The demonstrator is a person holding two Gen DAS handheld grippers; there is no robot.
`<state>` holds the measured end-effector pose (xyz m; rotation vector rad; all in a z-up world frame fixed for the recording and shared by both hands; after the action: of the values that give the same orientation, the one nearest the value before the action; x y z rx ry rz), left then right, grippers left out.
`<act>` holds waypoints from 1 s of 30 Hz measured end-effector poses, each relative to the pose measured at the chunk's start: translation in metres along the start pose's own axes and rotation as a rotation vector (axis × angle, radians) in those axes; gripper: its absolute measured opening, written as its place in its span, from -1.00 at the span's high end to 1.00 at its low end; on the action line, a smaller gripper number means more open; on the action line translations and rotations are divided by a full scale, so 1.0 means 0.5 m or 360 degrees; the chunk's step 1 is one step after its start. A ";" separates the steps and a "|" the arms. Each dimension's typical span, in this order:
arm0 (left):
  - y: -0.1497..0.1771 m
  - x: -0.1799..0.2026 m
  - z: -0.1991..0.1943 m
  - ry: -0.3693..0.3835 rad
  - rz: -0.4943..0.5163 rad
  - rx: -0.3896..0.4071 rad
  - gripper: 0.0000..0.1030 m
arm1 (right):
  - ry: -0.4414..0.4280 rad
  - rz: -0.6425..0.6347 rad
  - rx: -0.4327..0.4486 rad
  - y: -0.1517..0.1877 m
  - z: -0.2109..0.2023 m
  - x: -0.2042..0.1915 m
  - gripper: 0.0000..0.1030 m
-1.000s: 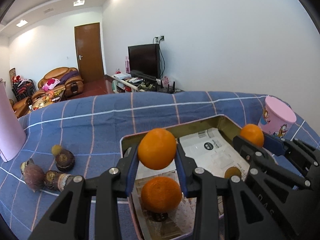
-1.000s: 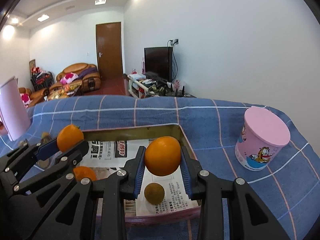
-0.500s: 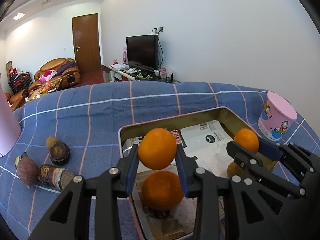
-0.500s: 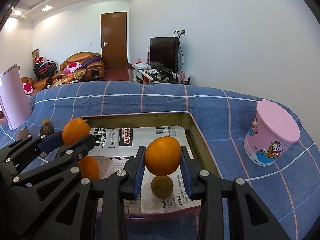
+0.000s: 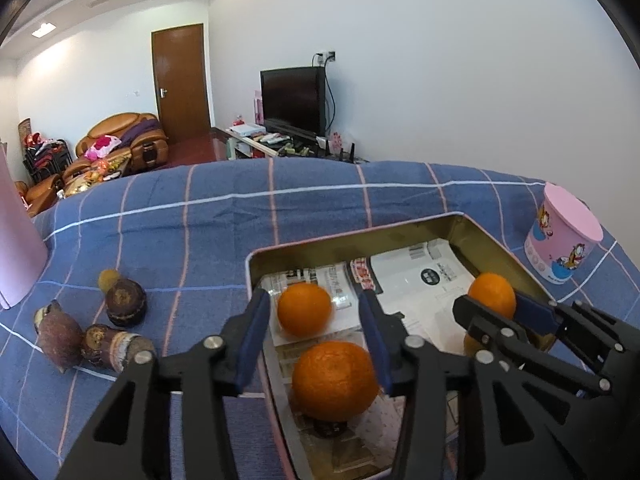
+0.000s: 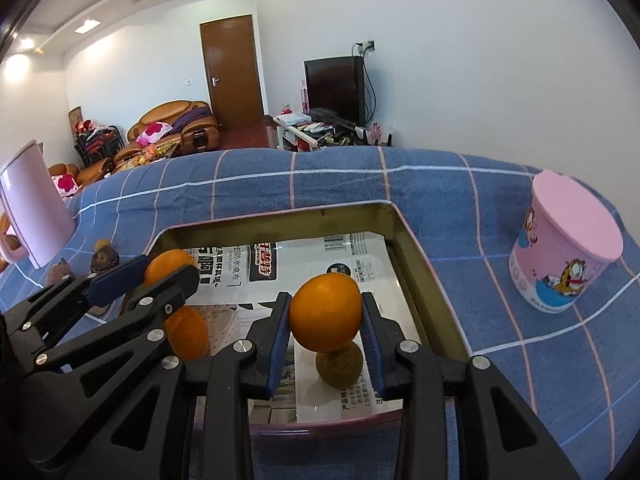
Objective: Organize fruits
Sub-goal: 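Lower both oranges into the tin and open both grippers, then move both grippers back toward the remaining fruits and sugarcane pieces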
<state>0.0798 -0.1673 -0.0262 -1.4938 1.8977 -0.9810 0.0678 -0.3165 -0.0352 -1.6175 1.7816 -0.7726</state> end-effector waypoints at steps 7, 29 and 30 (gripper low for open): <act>-0.006 -0.009 -0.033 -0.0159 0.0027 0.0131 -0.55 | -0.0033 0.0079 0.0019 0.004 -0.007 0.014 0.30; 0.000 -0.113 -0.107 -0.0195 -0.0089 0.0283 -1.00 | 0.0185 0.0273 0.0676 -0.007 -0.148 0.062 -0.52; 0.004 -0.118 -0.108 -0.0204 -0.0087 0.0282 -1.00 | 0.0204 0.0267 0.0669 -0.006 -0.145 0.061 -0.53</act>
<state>0.0517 -0.0982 0.0024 -1.4743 1.6441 -1.0238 0.0122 -0.3453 0.0127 -1.1524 1.6741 -1.1038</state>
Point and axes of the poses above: each gripper's, at about its wrist camera, not at the fingertips, and z roughly the way its jaws point, x to its right, y to its underside, the point moved 3 cm from there along z, roughly the way its jaws point, and after that the axes turned 1 degree about y, right-handed, at the moved point
